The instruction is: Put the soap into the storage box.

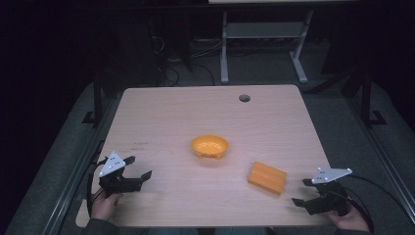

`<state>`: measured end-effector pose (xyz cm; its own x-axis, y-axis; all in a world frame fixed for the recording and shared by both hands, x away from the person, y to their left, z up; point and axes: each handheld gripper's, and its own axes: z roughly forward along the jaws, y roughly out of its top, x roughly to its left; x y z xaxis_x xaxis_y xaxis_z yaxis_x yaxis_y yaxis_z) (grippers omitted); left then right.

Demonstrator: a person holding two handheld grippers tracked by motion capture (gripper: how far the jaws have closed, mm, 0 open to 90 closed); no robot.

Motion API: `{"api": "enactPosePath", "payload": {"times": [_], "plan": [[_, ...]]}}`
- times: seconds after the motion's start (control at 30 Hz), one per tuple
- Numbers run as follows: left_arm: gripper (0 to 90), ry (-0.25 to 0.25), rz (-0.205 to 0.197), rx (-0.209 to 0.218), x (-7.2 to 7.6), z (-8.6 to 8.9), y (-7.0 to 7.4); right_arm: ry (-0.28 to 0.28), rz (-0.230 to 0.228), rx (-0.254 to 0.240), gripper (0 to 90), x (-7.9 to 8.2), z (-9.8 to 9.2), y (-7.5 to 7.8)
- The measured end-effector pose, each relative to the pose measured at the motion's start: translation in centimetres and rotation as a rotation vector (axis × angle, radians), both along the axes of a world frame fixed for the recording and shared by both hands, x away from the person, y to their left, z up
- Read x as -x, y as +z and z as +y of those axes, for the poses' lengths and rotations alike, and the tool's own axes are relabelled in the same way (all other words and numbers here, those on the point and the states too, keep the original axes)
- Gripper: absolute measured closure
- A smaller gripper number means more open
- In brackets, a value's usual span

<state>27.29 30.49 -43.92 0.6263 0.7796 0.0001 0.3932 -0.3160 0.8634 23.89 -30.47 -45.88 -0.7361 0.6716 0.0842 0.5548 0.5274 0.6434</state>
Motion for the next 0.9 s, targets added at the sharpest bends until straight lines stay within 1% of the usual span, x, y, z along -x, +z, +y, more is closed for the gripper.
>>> {"api": "enactPosePath", "payload": {"times": [0.07,0.13,0.17,0.23,0.33,0.43,0.5,0.6,0.7,0.73,0.9], "plan": [[14.1,-0.001,0.002,0.0,0.1,-0.1,0.0,0.011,-0.006,-0.009,17.5,0.0,0.2,0.1],[14.1,-0.008,-0.001,-0.007,0.1,-0.1,0.0,0.022,0.0,0.012,17.1,-0.1,0.5,0.3],[14.1,-0.004,0.0,-0.002,0.1,-0.1,0.0,0.022,0.0,0.012,17.1,-0.1,0.5,0.3],[14.1,-0.006,0.001,-0.003,0.1,-0.1,0.0,0.026,0.006,0.032,16.7,-0.3,0.8,0.4],[14.1,-0.002,0.001,-0.002,0.0,0.0,0.0,0.04,0.01,0.029,16.8,-0.5,1.2,0.6],[14.1,-0.001,0.0,-0.001,0.0,0.0,0.0,0.046,0.014,0.036,16.7,-0.7,1.4,0.9],[14.1,-0.001,0.0,-0.004,0.0,0.0,0.0,0.065,0.007,0.037,16.8,-1.2,2.0,1.3],[14.1,-0.001,-0.002,-0.001,0.0,0.0,0.0,0.074,0.017,0.053,16.6,-1.6,2.5,1.4],[14.1,-0.001,-0.003,-0.002,0.0,0.0,0.0,0.082,0.021,0.052,16.6,-1.8,2.7,1.6],[14.1,-0.001,-0.003,-0.001,0.0,0.0,0.0,0.08,0.029,0.055,16.6,-1.9,2.8,1.6],[14.1,0.0,-0.004,-0.003,0.0,0.1,0.1,0.1,0.017,0.07,16.2,-2.3,3.4,2.2]]}}
